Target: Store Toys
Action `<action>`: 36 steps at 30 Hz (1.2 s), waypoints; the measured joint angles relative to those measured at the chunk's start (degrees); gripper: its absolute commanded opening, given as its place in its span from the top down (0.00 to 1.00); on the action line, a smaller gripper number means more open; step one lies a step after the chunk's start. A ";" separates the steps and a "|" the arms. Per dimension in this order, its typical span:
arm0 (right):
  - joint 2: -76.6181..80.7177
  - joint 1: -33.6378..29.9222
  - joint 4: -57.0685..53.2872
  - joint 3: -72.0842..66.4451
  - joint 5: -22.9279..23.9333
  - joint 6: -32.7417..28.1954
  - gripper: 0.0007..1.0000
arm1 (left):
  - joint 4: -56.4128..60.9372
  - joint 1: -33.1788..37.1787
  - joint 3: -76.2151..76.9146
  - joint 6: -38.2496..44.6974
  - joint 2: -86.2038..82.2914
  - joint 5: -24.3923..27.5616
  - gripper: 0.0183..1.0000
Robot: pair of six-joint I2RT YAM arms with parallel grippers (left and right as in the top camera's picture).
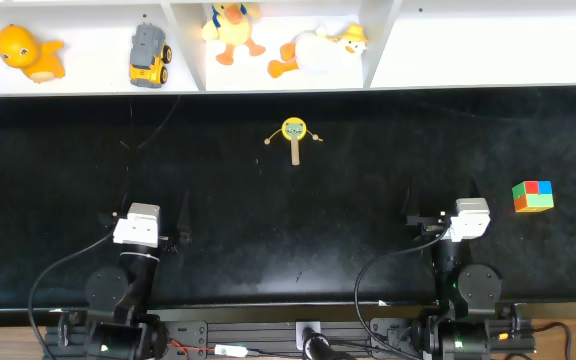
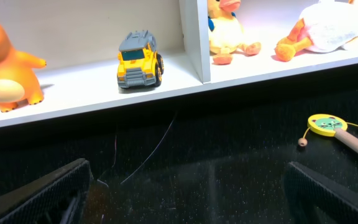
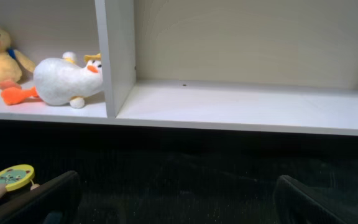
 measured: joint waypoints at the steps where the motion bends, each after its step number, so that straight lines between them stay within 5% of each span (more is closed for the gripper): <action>1: 0.00 -0.02 0.00 0.00 0.02 0.00 0.00 | 0.00 0.00 0.00 0.00 0.00 0.00 0.00; 16: 0.17 0.00 0.00 0.00 0.00 0.00 0.00 | 0.00 0.00 0.00 0.00 0.00 0.00 0.00; 22: 11.41 0.85 -3.67 1.70 0.90 0.04 0.00 | 0.00 0.00 -0.02 -0.02 -0.02 0.00 0.00; 31: 45.70 16.35 -36.13 39.71 1.53 6.12 0.00 | 0.07 0.00 -0.04 -0.04 -0.15 -0.02 0.00; 36: 63.84 26.18 -42.84 55.93 1.51 9.05 0.00 | 0.02 0.00 -0.07 -0.07 -0.20 -0.15 0.00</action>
